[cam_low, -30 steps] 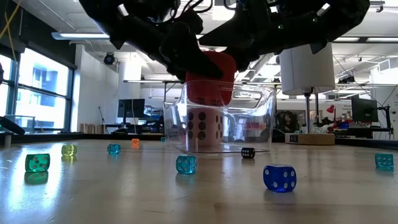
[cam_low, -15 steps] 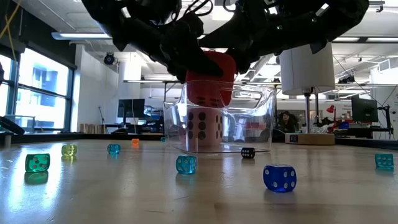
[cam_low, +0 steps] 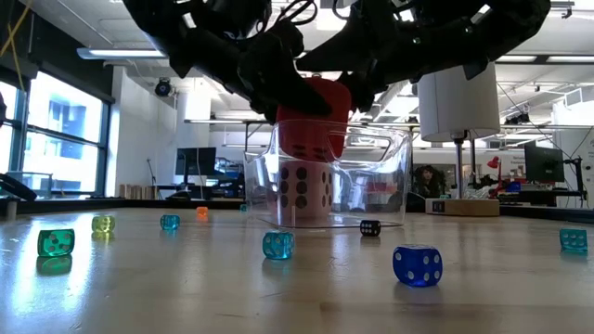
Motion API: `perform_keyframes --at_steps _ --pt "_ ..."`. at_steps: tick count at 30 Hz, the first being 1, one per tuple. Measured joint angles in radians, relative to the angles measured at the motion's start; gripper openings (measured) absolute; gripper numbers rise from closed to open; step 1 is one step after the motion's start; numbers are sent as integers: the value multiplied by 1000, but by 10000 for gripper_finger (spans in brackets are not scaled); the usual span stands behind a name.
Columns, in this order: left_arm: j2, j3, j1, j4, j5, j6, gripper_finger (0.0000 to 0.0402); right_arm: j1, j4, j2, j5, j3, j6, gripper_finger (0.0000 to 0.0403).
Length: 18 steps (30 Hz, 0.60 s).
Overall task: Pick & Place Dice
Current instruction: Put the large red dice into the transparent bin
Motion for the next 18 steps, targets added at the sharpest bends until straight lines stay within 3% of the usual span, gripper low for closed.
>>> perform_keyframes --at_steps 8,18 --pt "0 2 1 0 -4 3 400 4 8 0 22 0 -20 400" --pt "0 15 2 0 30 32 400 45 44 0 145 -4 -58 400"
